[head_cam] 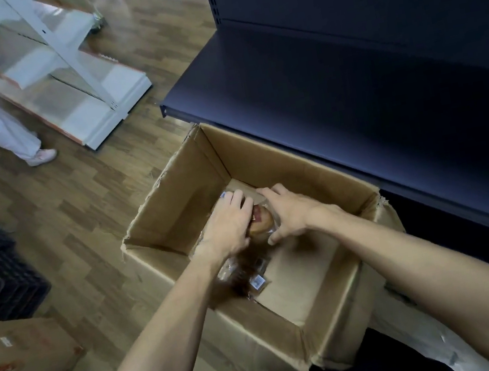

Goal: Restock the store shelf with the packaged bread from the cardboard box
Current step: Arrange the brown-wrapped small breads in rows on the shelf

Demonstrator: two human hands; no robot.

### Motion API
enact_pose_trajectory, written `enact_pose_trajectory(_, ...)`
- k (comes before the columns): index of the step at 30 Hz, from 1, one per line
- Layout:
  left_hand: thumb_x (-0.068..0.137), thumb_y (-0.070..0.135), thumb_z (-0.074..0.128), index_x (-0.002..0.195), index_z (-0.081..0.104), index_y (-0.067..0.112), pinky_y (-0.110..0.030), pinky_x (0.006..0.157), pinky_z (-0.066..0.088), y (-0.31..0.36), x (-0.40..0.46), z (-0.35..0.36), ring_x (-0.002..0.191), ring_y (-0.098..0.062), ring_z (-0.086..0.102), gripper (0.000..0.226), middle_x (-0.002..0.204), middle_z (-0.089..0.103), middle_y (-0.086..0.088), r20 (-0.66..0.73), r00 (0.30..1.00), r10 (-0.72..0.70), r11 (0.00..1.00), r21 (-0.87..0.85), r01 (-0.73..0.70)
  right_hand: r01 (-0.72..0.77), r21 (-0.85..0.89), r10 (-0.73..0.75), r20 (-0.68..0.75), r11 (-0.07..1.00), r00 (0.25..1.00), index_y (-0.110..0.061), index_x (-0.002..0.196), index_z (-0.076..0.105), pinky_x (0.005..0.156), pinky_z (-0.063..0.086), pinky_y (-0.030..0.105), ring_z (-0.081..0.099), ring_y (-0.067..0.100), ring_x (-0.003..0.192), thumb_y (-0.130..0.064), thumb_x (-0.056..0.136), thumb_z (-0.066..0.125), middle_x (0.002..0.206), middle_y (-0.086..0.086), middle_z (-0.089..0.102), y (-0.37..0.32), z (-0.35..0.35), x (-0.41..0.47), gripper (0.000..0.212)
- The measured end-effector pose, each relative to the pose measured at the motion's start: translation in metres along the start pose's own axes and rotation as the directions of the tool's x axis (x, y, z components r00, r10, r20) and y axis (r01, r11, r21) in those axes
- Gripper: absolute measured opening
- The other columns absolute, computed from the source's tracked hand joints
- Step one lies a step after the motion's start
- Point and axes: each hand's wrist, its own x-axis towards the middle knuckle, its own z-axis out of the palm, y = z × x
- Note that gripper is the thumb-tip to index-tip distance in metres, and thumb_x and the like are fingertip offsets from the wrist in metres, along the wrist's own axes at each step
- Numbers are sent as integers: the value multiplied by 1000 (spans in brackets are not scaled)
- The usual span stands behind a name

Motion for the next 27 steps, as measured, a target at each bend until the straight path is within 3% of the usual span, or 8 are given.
enact_pose_trajectory(3,54,37,78,99,56,8,-37,67,43,-14,-2,-30,82,-27,48,57,96,53,-11,-147,988,39,999,34,-34,115,-15,-116,-135,993,984,-23,152,23,99,47,39,48,24,128,-46,61,89,150,-2,30,-17,-21,-3,115)
enact_pose_trajectory(8,64,43,73,101,57,7,-40,74,44,-46,-10,-78,86,-27,47,54,97,52,-10,-354,935,-20,999,24,31,249,-70,-258,-342,966,904,-22,131,45,90,50,42,55,20,108,-43,63,84,126,-2,50,-57,-66,-13,81)
enact_pose_trajectory(14,70,31,71,104,57,9,-42,74,46,-81,-31,-138,89,-29,50,43,102,55,-12,-563,807,-178,983,-61,174,285,-232,-366,-526,930,767,-27,119,49,80,52,39,56,18,93,-40,75,76,113,-5,50,-106,-125,-36,53)
enact_pose_trajectory(19,64,21,77,120,50,5,-41,85,49,-98,-48,-169,100,-30,49,64,114,52,-15,-628,758,-175,983,-73,166,284,-348,-444,-586,893,678,-22,121,50,76,53,39,60,20,90,-36,77,76,113,-3,50,-138,-153,-51,53)
enact_pose_trajectory(23,66,32,79,141,36,0,-43,99,46,-111,-65,-183,118,-35,47,92,133,45,-19,-684,695,-222,975,-174,141,232,-453,-492,-619,860,612,-15,124,50,77,54,46,62,28,95,-31,78,78,122,4,50,-149,-175,-71,56)
enact_pose_trajectory(27,68,39,82,143,36,4,-42,97,49,-119,-71,-197,121,-31,47,95,135,47,-15,-681,676,-281,958,-243,153,128,-487,-469,-684,864,559,-13,126,49,78,55,45,62,32,97,-22,77,78,127,5,48,-153,-200,-96,58)
